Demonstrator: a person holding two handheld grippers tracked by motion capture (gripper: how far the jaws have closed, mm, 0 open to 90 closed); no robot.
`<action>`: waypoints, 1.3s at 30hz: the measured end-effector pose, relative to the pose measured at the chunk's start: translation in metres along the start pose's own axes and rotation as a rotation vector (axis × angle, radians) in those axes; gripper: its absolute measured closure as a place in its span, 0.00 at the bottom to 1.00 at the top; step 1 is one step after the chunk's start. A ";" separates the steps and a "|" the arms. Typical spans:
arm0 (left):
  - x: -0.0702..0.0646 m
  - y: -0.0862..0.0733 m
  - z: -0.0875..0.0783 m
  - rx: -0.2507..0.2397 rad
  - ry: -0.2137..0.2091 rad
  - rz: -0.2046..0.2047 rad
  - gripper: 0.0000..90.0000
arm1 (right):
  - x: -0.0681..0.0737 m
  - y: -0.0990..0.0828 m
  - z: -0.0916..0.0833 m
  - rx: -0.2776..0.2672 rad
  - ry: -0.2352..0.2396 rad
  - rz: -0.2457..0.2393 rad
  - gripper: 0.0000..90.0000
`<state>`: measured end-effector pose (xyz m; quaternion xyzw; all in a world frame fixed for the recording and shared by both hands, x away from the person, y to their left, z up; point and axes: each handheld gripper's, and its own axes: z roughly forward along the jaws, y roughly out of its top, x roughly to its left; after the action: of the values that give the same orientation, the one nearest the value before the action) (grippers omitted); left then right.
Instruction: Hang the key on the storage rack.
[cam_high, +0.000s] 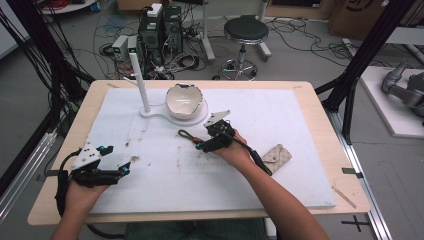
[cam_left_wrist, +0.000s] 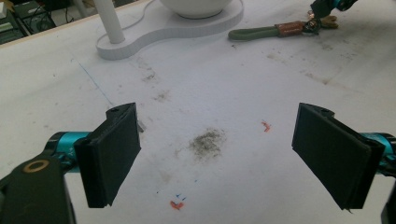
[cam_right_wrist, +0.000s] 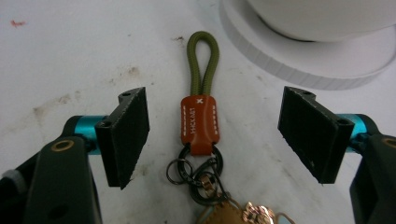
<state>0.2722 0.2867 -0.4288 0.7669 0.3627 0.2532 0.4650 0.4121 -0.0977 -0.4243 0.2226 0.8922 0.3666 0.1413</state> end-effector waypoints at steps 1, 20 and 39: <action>0.000 0.000 0.000 0.000 -0.001 0.002 0.17 | 0.001 0.001 0.004 0.011 0.006 -0.002 0.28; -0.003 0.000 0.003 0.018 -0.008 0.012 0.17 | 0.001 0.001 0.022 0.142 0.047 0.000 0.80; -0.003 0.002 0.003 0.016 -0.011 0.015 0.17 | 0.017 0.051 -0.020 -0.061 0.022 -0.085 0.81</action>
<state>0.2730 0.2819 -0.4290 0.7747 0.3561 0.2496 0.4591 0.4037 -0.0686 -0.3751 0.1763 0.8908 0.3897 0.1535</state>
